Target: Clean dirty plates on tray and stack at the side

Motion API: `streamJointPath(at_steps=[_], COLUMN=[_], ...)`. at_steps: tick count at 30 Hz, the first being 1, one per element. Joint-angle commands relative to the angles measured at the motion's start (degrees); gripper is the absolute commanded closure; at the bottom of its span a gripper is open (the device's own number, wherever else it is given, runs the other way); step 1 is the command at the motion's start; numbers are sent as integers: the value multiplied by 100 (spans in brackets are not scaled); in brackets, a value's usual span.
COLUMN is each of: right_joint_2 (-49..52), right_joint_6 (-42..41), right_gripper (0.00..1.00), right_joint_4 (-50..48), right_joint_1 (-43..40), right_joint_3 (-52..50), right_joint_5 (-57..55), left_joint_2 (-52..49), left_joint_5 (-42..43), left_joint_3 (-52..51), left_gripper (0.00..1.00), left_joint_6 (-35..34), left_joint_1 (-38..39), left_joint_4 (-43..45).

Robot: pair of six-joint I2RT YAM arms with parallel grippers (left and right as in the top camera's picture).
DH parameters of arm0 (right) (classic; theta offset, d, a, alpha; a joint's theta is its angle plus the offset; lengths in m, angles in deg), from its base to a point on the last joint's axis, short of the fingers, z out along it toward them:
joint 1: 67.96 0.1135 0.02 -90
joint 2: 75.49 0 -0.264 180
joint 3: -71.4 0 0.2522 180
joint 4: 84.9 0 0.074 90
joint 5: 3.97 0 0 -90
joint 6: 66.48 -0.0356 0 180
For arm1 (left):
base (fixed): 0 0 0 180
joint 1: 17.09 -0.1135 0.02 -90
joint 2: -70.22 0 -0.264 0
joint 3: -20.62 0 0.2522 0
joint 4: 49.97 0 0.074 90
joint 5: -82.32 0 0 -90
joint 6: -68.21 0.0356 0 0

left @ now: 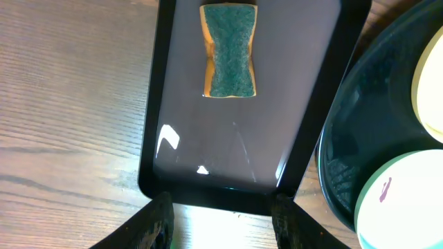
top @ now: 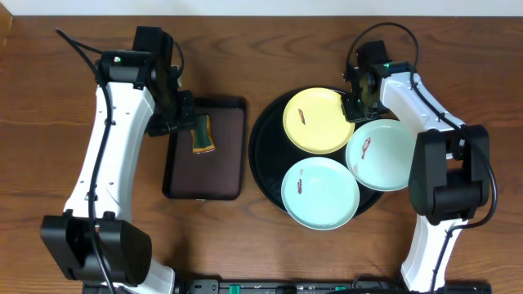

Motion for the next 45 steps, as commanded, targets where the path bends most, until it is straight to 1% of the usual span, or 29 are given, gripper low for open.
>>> streamJointPath(at_steps=[1, 3, 6, 10, 16, 20, 24, 29, 36, 39, 45], right_joint_2=[48, 48, 46, 46, 46, 46, 46, 46, 46, 46, 46], right_joint_6=[20, 20, 20, -66, -66, -66, -68, -68, -66, -66, -66], right_gripper=[84, 86, 93, 99, 99, 99, 99, 99, 99, 99, 99], right_joint_4=[-164, -190, -269, -319, -310, -299, -297, -258, -181, -142, -151], right_joint_1=[35, 35, 35, 35, 35, 35, 35, 35, 35, 35, 35], right_joint_3=[-160, -181, -181, -181, -181, -181, -181, -181, -181, -181, -181], right_joint_5=[-33, -35, -35, -35, -33, -35, -33, -33, -35, -33, -33], left_joint_2=[-15, -15, -15, -15, -20, -26, -26, -26, -109, -306, -673], left_joint_5=[9, 9, 9, 7, 9, 9, 9, 9, 7, 7, 9], left_joint_3=[-48, -48, -48, -48, -138, -420, -857, -1425, -2085, -2103, -2103], left_gripper=[52, 52, 52, 52, 51, 44, 41, 41, 42, 42, 42], left_joint_6=[-50, -50, -50, -50, -52, -61, -131, -442, -551, -748, -758], left_joint_1=[-26, -26, -26, -26, -26, -24, -26, -24, -24, -24, -17], left_joint_4=[-20, -20, -20, -17, 136, 433, 953, 1764, 2719, 2800, 3040])
